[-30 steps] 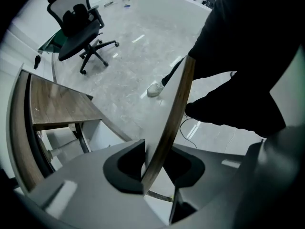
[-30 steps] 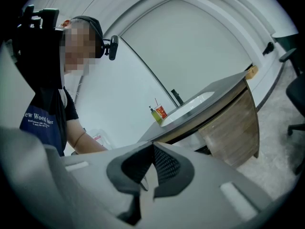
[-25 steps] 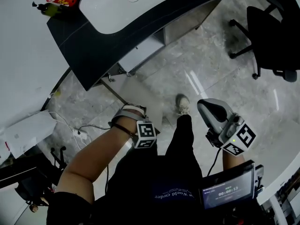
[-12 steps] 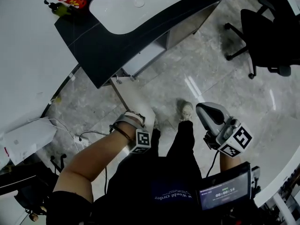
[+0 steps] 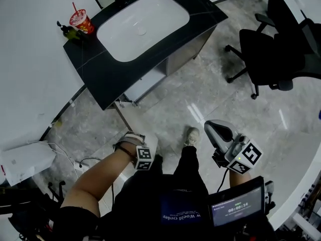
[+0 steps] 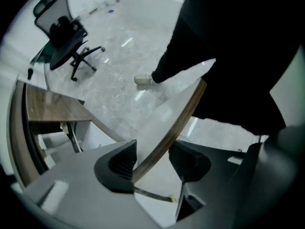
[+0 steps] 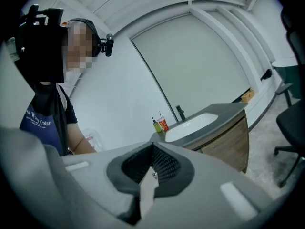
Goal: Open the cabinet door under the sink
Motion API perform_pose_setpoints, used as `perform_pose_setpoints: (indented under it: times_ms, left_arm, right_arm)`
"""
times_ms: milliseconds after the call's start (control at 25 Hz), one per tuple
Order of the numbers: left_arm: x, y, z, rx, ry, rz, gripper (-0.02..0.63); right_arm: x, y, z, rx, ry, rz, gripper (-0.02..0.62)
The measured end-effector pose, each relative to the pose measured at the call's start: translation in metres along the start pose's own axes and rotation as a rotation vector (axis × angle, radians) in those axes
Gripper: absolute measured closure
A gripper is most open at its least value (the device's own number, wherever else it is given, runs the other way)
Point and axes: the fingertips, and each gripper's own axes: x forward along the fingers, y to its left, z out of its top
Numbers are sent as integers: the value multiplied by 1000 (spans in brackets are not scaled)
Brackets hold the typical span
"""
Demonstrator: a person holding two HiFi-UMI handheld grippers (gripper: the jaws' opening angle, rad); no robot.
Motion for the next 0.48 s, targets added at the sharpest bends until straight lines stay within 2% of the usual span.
perform_pose_setpoints:
  times_ms: [40,200,280,360,480]
  left_arm:
    - [-7,1,1,-60,-25,-21,370]
    - [-39,17,-3,-197,-42,-31,346]
    - [-64,28,0,-287,-76,-30,347]
    - [-95,45,9,-400,-150,-13,347]
    - [-152,84,32,-619,-326,45,360]
  right_arm:
    - [-7,-3,6,-3,-3,-3,594]
    - [-33,-21,30,-12,-14,-1,594]
    - [-45,-30,44,-20,-16,11,594]
    - [-57,-40,59,-27,-16,26,594]
    - [-72,-54,86,-45,-13,64,594]
